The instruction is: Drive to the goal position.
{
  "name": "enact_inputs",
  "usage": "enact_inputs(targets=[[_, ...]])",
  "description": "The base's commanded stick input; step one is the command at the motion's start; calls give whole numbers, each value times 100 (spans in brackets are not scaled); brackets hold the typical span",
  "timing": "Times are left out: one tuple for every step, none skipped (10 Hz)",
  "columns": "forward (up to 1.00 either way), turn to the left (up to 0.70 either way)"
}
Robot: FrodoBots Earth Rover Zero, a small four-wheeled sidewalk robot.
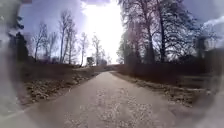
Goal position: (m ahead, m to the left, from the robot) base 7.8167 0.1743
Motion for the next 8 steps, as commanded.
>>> enact_inputs(targets=[[100, 0], [100, 0], [100, 5], [100, 20], [100, 7], [100, 0], [100, 0], [100, 0]])
